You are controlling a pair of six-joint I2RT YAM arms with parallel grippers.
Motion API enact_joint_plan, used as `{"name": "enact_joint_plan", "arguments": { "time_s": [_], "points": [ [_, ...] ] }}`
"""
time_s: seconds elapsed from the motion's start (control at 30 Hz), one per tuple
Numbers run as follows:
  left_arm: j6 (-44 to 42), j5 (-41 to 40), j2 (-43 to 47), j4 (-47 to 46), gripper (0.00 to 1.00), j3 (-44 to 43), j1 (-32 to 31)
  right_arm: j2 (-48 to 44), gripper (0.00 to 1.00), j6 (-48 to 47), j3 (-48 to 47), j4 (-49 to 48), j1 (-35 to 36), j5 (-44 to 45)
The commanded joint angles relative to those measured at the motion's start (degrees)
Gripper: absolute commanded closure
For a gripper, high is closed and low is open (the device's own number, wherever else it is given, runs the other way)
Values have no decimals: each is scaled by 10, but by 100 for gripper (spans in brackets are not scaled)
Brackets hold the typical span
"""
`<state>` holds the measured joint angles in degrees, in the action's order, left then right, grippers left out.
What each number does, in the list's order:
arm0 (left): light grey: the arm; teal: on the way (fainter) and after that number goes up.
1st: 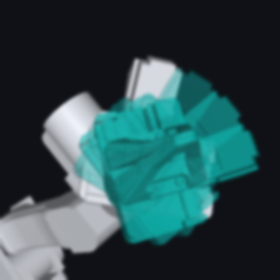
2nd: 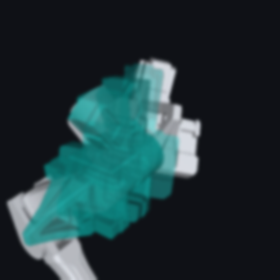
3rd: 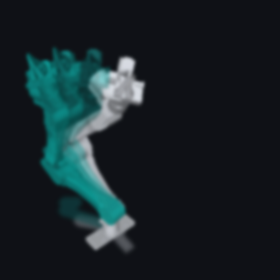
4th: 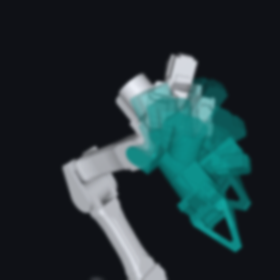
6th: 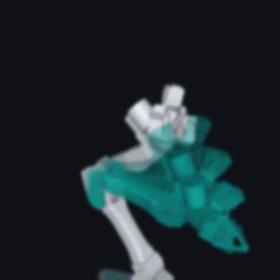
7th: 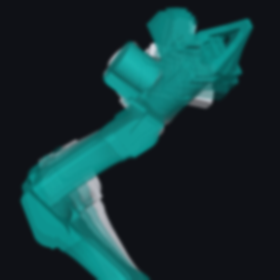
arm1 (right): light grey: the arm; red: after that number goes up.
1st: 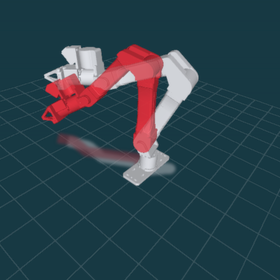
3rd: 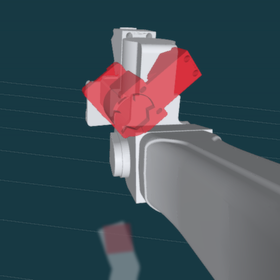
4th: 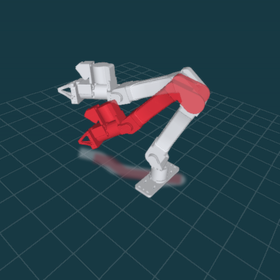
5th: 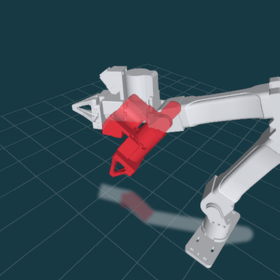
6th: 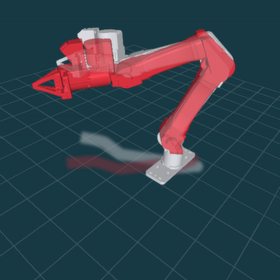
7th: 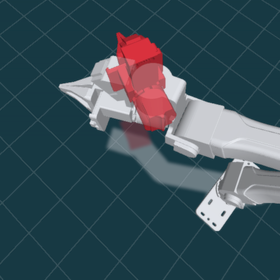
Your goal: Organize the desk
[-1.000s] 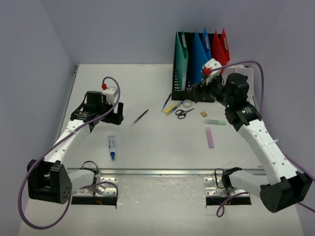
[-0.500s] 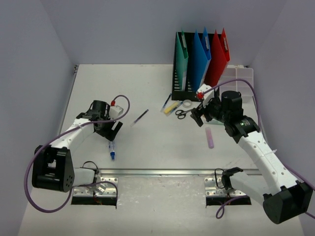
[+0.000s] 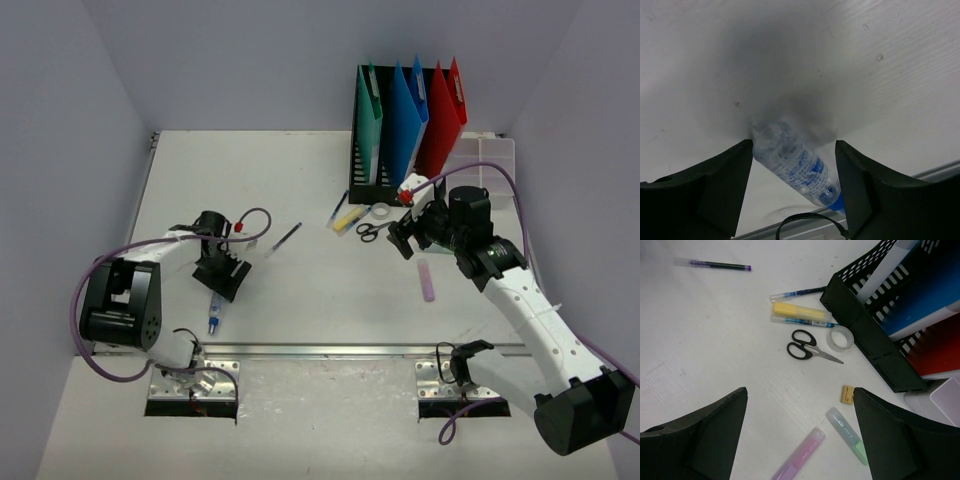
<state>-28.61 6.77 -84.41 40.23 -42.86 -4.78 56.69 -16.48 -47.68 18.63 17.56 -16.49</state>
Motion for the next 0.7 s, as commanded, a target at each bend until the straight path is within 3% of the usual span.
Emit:
{"name": "enact_joint_plan", "arguments": {
  "time_s": [0.0, 0.3, 0.47, 0.67],
  "points": [
    [5, 67, -47, 21, 40, -37, 6, -3, 14, -7, -7, -10, 2, 1],
    [2, 100, -96, 32, 68, -73, 5, 2, 15, -7, -7, -19, 2, -8],
    [18, 123, -116, 32, 99, -112, 5, 3, 18, -25, -12, -33, 2, -43],
    [100, 246, -109, 67, 100, -227, 5, -14, 19, -119, -8, -78, 4, -138]
  ]
}}
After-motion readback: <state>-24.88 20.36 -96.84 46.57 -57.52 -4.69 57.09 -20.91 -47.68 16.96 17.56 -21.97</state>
